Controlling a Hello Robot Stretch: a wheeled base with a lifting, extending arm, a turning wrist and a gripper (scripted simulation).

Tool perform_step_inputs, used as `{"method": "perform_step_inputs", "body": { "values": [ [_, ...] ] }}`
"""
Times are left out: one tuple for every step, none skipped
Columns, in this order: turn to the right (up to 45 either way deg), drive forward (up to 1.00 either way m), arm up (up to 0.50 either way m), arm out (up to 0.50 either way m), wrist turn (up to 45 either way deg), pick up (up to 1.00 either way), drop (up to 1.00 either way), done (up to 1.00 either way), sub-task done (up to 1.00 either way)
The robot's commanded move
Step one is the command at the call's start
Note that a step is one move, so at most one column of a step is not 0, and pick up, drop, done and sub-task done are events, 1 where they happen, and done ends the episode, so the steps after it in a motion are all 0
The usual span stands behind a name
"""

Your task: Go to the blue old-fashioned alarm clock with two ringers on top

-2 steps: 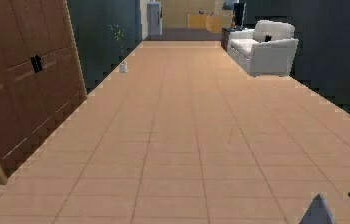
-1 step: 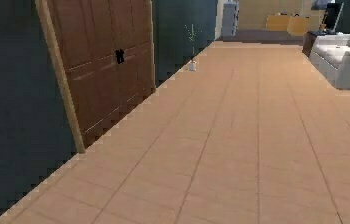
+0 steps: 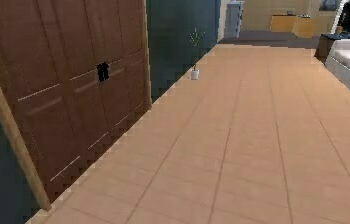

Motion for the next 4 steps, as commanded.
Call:
{"method": "perform_step_inputs", "body": {
  "values": [
    [27.0, 0.00, 0.00, 0.00, 0.0, 0.00, 0.00, 0.00, 0.00],
    [0.0, 1.00, 0.00, 0.00, 0.0, 0.00, 0.00, 0.00, 0.00],
    [0.0, 1.00, 0.00, 0.00, 0.0, 0.00, 0.00, 0.00, 0.00],
    [0.0, 1.00, 0.00, 0.00, 0.0, 0.00, 0.00, 0.00, 0.00]
  ]
}}
